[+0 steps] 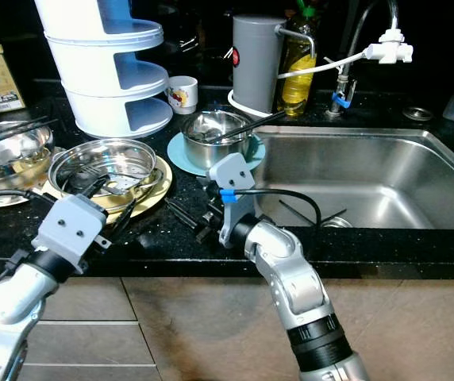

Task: Kitchen organization

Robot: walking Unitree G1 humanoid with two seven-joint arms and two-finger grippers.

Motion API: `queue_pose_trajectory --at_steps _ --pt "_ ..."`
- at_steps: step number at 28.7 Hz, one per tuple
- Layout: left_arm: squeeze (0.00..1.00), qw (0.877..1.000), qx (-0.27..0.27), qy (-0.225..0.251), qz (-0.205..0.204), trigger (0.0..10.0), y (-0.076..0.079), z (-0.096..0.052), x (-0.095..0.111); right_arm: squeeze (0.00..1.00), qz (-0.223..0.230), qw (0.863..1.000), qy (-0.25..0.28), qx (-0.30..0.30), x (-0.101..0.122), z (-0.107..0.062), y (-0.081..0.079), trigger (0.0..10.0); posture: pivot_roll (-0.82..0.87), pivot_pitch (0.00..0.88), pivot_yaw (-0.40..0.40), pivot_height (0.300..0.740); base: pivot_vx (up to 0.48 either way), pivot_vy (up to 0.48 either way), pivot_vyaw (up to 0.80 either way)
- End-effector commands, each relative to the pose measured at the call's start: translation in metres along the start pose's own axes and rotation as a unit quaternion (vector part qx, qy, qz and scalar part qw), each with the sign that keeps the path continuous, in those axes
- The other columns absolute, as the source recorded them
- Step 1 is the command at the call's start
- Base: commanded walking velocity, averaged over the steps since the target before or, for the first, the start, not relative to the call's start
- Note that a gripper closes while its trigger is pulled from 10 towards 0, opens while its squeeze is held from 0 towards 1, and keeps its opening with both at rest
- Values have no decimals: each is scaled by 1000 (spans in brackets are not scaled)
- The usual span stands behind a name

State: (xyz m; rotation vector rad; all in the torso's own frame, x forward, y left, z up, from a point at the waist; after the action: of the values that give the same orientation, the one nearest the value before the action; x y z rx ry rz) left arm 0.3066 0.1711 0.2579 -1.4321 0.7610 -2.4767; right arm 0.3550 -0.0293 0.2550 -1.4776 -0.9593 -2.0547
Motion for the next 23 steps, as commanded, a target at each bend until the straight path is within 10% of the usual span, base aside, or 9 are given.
queue_pose_trajectory --at_steps 1,7,10,18,20,21,23 --pt "0 1000 -12 4 8 4980 2 1 0 0 -6 1000 -7 7 -3 -1 -5 10000 57 138 -37 740 0 0 0" --pt "0 1000 -15 10 7 3020 4 5 -1 0 -18 1000 -20 13 -8 -4 -7 10000 54 134 -35 740 0 0 0" --pt "0 1000 -14 9 9 9961 3 6 -3 0 -18 1000 -21 12 -9 -4 -7 10000 53 139 -35 740 0 0 0" --pt "0 1000 -15 12 15 9843 1 8 -4 0 -18 1000 -23 10 -9 -5 -6 10000 53 143 -37 740 0 0 0" --pt "0 1000 -13 15 16 4745 -1 9 -3 0 -19 1000 -23 9 -9 -5 -5 10000 53 145 -38 740 0 0 0" --pt "0 1000 -12 16 16 4745 -2 10 -3 0 -19 1000 -22 8 -9 -5 -5 10000 53 145 -38 740 0 0 0" --pt "0 1000 -11 19 17 588 -3 11 -2 0 -17 1000 -21 6 -8 -4 -4 10000 56 145 -38 740 0 0 0"
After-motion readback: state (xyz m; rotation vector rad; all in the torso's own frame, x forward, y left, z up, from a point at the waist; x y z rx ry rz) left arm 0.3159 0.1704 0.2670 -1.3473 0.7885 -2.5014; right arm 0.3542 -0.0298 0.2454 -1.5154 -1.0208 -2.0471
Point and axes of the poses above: a point about 5 cm out from each wrist's last joint towards the gripper, its own z axis pointing out of the wrist towards the gripper, its own x axis along the axis of the wrist's last joint, y = z × x, the point moved 4 cm from there along z, pointing out of the wrist towards the gripper, and after that the axes turned 5 degrees about -z, right-handed, at the moved point
